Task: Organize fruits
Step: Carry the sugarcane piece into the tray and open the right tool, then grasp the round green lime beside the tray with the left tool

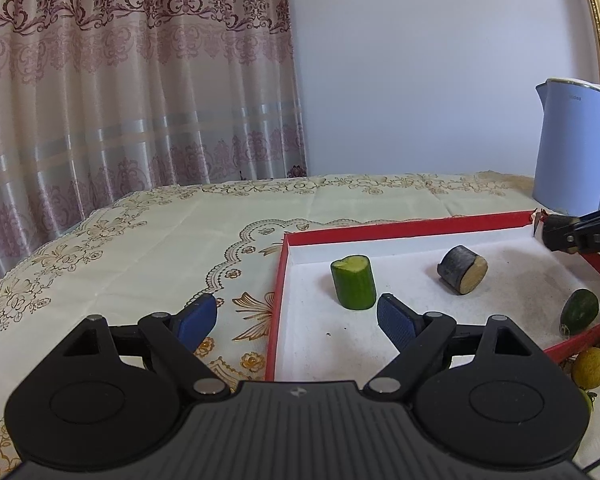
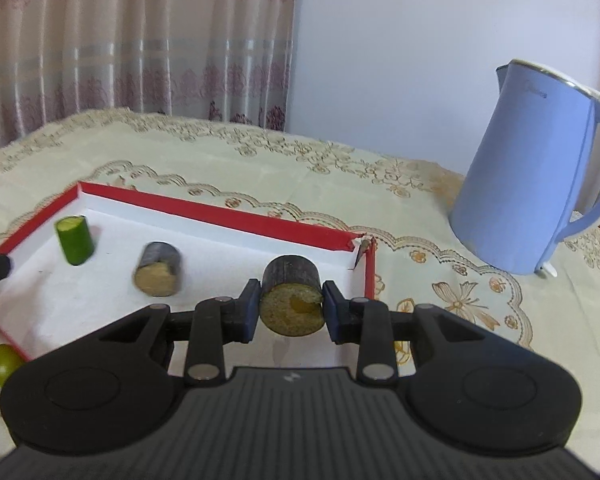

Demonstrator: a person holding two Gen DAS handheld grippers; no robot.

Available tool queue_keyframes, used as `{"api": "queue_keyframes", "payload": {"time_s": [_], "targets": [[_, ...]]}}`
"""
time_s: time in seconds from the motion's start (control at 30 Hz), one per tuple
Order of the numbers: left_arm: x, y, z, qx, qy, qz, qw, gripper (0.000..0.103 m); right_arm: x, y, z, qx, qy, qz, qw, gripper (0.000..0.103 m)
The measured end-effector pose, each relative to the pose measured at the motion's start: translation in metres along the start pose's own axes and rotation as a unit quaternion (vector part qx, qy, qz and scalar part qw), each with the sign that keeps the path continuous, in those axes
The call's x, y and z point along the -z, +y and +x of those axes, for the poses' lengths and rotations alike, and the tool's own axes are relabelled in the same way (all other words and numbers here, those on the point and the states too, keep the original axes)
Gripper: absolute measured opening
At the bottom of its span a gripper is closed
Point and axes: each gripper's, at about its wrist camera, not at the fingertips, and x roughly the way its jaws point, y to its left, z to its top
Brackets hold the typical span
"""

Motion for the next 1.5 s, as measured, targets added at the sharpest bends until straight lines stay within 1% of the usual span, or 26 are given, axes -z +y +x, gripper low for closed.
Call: {"api": "queue_keyframes", "payload": {"time_s": [0.23, 0.27, 0.3, 0.33, 0.4, 0.5, 0.6, 0.63, 0.67, 0.73, 0.77, 0.8, 0.87, 0.9, 0.97, 1.0, 1.07, 1.13, 1.2, 1.33, 1.4, 1.47, 1.5], "targets": [[0.0, 0.0, 0.002, 0.001, 0.004, -0.001, 1.0, 0.088, -0.004, -0.004, 0.033, 0.018, 0.046, 0.0, 0.999, 0.031], [0.0, 0.0, 0.002, 0.001, 0.004, -0.002, 1.0, 0.088, -0.003, -0.003, 0.035, 0.021, 0.046, 0.0, 0.999, 0.033], [0.0, 0.001, 0.002, 0.002, 0.005, -0.003, 1.0, 0.088, -0.002, -0.003, 0.035, 0.024, 0.047, 0.001, 0.999, 0.041], [0.0, 0.001, 0.002, 0.002, 0.005, -0.003, 1.0, 0.088, -0.002, -0.003, 0.032, 0.026, 0.041, 0.002, 0.999, 0.045], [0.0, 0.002, 0.002, 0.002, 0.007, -0.006, 1.0, 0.088, -0.001, -0.005, 0.02, 0.025, 0.022, 0.01, 0.999, 0.045], [0.0, 0.005, 0.003, 0.002, 0.007, -0.012, 0.9999, 0.088, 0.006, -0.005, -0.013, 0.027, -0.016, 0.013, 0.999, 0.045], [0.0, 0.007, 0.003, 0.003, 0.008, -0.017, 0.9998, 0.088, 0.022, -0.002, -0.057, 0.034, -0.072, 0.019, 0.997, 0.046], [0.0, 0.007, 0.003, 0.003, 0.008, -0.018, 0.9998, 0.088, 0.028, -0.001, -0.071, 0.035, -0.095, 0.026, 0.994, 0.05], [0.0, 0.007, 0.003, 0.003, 0.007, -0.018, 0.9998, 0.088, 0.037, 0.0, -0.088, 0.035, -0.129, 0.039, 0.99, 0.054], [0.001, 0.007, 0.002, 0.002, 0.005, -0.016, 0.9999, 0.088, 0.055, 0.002, -0.113, 0.039, -0.187, 0.074, 0.979, 0.085], [0.001, 0.007, 0.002, 0.001, 0.003, -0.015, 0.9999, 0.088, 0.062, 0.004, -0.12, 0.039, -0.202, 0.082, 0.975, 0.09], [0.0, 0.007, 0.002, 0.0, 0.001, -0.015, 0.9999, 0.088, 0.07, 0.008, -0.126, 0.043, -0.211, 0.086, 0.973, 0.092], [-0.001, 0.008, -0.001, -0.006, -0.001, -0.016, 0.9998, 0.088, 0.082, 0.018, -0.13, 0.055, -0.216, 0.084, 0.971, 0.092], [-0.001, 0.009, -0.004, -0.004, 0.006, -0.018, 0.9998, 0.088, 0.088, 0.021, -0.132, 0.056, -0.223, 0.084, 0.97, 0.093], [-0.001, 0.014, -0.015, 0.029, 0.026, -0.032, 0.9987, 0.088, 0.098, 0.024, -0.136, 0.053, -0.241, 0.088, 0.965, 0.095], [0.0, 0.015, -0.021, 0.051, 0.035, -0.04, 0.9973, 0.088, 0.104, 0.023, -0.135, 0.056, -0.249, 0.091, 0.962, 0.102], [0.004, 0.012, -0.034, 0.082, 0.047, -0.039, 0.9947, 0.088, 0.106, 0.024, -0.132, 0.063, -0.243, 0.093, 0.964, 0.103], [0.008, 0.001, -0.043, 0.088, 0.049, -0.018, 0.9948, 0.088, 0.105, 0.026, -0.13, 0.057, -0.238, 0.083, 0.966, 0.103], [0.011, -0.011, -0.046, 0.086, 0.057, -0.001, 0.9946, 0.088, 0.107, 0.031, -0.132, 0.059, -0.237, 0.074, 0.967, 0.103], [0.012, -0.027, -0.044, 0.102, 0.092, -0.009, 0.9905, 0.088, 0.11, 0.031, -0.135, 0.058, -0.243, 0.076, 0.965, 0.103], [0.011, -0.034, -0.04, 0.098, 0.099, -0.006, 0.9902, 0.088, 0.113, 0.029, -0.137, 0.053, -0.248, 0.084, 0.964, 0.103], [0.01, -0.037, -0.034, 0.077, 0.104, -0.013, 0.9915, 0.088, 0.112, 0.025, -0.136, 0.051, -0.244, 0.092, 0.964, 0.103], [0.01, -0.037, -0.031, 0.072, 0.109, -0.021, 0.9913, 0.088, 0.112, 0.024, -0.135, 0.05, -0.243, 0.095, 0.964, 0.103]]}}
